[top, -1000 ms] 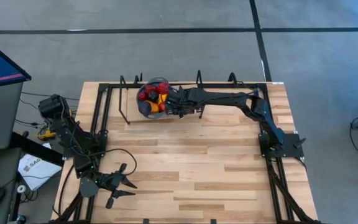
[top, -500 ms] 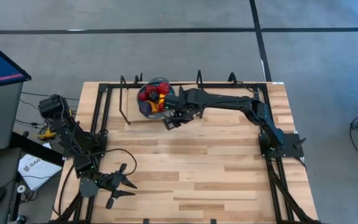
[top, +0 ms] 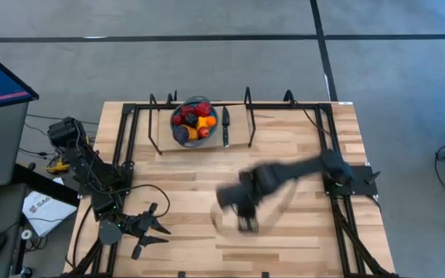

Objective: Pick & Place Fruit
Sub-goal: Adjust the shelf to align the position

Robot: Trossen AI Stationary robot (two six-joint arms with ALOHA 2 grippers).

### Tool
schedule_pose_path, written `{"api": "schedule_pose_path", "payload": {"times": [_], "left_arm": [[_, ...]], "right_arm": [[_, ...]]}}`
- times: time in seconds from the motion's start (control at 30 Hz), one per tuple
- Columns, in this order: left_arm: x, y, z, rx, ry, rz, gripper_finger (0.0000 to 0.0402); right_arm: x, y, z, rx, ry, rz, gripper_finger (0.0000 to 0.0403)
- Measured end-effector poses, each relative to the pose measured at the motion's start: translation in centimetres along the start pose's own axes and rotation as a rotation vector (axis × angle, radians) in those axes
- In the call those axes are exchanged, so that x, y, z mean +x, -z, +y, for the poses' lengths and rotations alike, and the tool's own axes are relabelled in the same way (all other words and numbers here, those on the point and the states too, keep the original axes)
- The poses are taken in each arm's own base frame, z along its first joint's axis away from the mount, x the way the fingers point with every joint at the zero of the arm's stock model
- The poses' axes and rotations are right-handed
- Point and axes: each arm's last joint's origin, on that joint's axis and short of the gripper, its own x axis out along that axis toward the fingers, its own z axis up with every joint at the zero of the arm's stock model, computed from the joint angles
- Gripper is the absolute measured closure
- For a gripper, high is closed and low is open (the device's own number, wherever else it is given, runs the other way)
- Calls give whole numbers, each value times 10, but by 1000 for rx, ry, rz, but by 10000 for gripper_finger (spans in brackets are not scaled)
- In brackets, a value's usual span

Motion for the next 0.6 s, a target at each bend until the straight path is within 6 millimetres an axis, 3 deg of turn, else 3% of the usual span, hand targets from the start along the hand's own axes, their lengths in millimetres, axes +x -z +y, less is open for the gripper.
{"api": "schedule_pose_path", "payload": {"times": [0.17, 0.3, 0.43, 0.6], "left_arm": [[2, -1, 7, -60, -63, -32, 289], [2, -8, 32, -171, -195, -120, 289], [-2, -19, 69, -265, -316, -203, 291], [-16, -28, 111, -312, -540, -320, 324]], "right_arm": [[11, 34, 79, -84, 174, -139, 305], [29, 62, 122, 7, 246, -259, 328], [57, 92, 150, 117, 301, -340, 353], [96, 115, 156, 272, 358, -413, 385]]}}
